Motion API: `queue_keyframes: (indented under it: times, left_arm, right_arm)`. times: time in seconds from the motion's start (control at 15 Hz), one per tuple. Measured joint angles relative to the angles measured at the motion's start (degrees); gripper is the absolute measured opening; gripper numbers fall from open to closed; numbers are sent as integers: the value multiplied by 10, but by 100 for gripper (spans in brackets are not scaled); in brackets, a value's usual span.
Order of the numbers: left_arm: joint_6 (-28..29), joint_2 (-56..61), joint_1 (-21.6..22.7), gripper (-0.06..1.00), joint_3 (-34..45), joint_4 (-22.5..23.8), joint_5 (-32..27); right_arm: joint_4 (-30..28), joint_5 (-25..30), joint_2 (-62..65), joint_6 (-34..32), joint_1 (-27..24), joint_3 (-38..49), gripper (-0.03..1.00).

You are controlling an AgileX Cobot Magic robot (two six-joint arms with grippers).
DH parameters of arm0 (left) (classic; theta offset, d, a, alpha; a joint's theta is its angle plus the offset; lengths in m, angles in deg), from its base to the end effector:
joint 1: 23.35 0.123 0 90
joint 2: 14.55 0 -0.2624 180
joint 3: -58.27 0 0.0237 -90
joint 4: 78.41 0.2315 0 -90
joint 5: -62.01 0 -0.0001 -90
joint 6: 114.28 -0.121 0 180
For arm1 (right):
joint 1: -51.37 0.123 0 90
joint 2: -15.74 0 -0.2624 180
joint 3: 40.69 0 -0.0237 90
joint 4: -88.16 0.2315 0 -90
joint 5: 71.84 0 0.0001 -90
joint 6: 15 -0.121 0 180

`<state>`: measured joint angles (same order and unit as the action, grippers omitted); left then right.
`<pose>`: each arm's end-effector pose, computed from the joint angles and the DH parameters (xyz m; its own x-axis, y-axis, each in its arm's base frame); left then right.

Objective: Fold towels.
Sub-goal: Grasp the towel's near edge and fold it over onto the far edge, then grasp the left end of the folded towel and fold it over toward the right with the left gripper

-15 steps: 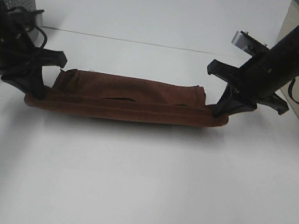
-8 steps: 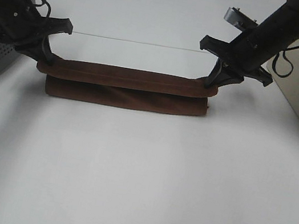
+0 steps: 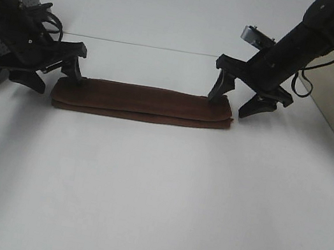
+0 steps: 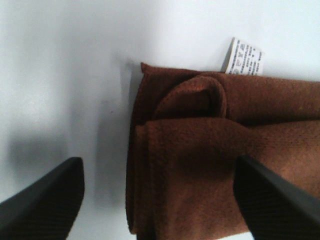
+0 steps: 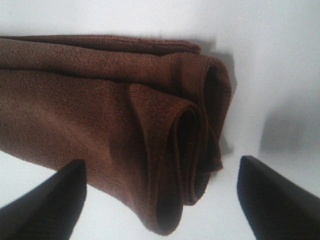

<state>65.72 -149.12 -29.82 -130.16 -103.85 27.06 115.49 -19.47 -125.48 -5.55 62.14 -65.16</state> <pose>0.4221 -0.0779 0.0835 -0.9331 -0.2485 -0.2599 -0.1500 0.9258 -0.3469 0.4334 0.1272 0.0950 -0.9797 -0.0534 -0.1935 -0.1256 0.9150 0.3834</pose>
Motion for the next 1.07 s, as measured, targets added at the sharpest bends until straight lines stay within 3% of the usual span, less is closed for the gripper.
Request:
queue_keyframes:
  times: [0.07,0.2,0.53,0.73,0.93,1.07]
  left_arm:
    - [0,0,0,83,0,-1,3]
    - [0,-1,0,86,0,-1,5]
    - [-17,-23,-21,76,0,-5,44]
    - [-15,-30,-25,54,-2,-7,52]
    - [-13,-27,-25,8,-2,-5,51]
    - [-13,-2,-25,7,-2,19,50]
  right_arm:
    - [-15,22,2,0,0,-11,84]
    - [-34,38,9,-1,0,-15,86]
    - [-40,41,10,-1,0,-17,87]
    - [-40,41,10,-1,0,-17,87]
    - [-40,42,10,-1,0,-17,87]
    - [-40,45,10,-3,0,-17,87]
